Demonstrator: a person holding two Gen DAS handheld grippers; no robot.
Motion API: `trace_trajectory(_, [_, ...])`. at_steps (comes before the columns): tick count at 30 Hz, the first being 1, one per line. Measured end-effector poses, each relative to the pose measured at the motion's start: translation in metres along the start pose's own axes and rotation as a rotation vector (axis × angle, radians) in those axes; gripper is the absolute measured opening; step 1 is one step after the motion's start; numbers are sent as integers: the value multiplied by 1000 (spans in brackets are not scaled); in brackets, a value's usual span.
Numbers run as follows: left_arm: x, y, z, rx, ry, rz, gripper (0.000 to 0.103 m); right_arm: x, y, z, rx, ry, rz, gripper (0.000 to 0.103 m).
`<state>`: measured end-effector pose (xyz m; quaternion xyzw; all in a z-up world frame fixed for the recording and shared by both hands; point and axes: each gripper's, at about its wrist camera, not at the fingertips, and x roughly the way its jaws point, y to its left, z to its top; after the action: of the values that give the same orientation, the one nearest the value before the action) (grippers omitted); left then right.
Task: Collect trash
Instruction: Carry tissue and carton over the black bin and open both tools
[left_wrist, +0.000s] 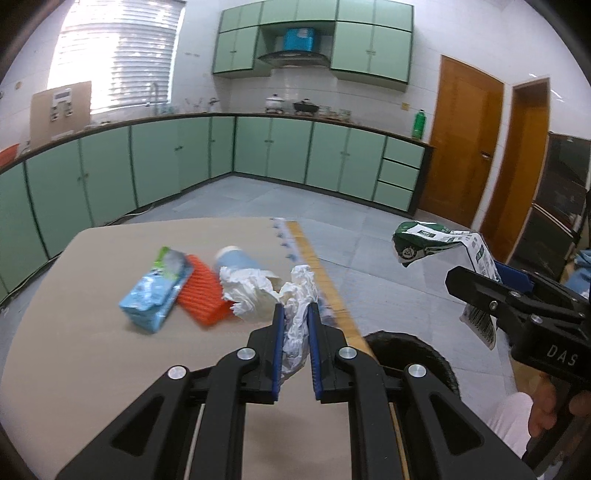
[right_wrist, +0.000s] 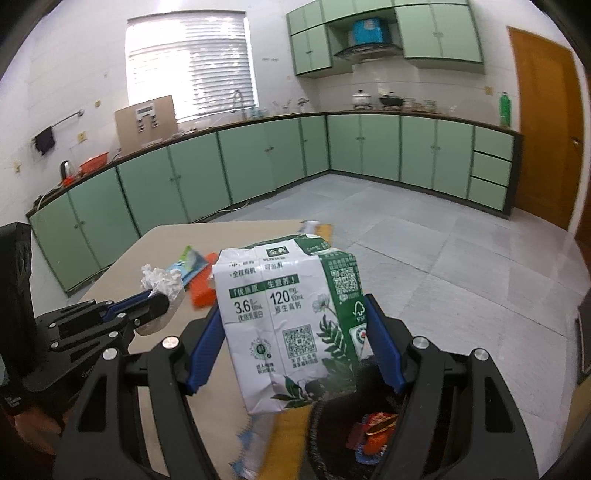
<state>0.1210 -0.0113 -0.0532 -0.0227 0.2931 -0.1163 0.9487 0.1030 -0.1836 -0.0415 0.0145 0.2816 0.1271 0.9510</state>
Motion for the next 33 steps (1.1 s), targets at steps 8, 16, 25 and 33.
trace_trajectory(8, [9,-45,5,39,-8,-66,12,-21,-48,-14,52,-18,-77,69])
trace_trajectory(16, [23,-87,6,79,0,-133,12,-30,-85,-28,99,-18,-140,69])
trace_trajectory(25, [43,-121,-1,120,32,-183,12,-33,-117,-51,147,-3,-211,69])
trace_trajectory(33, [60,-140,-8,150,72,-210,12,-30,-136,-68,187,16,-241,69])
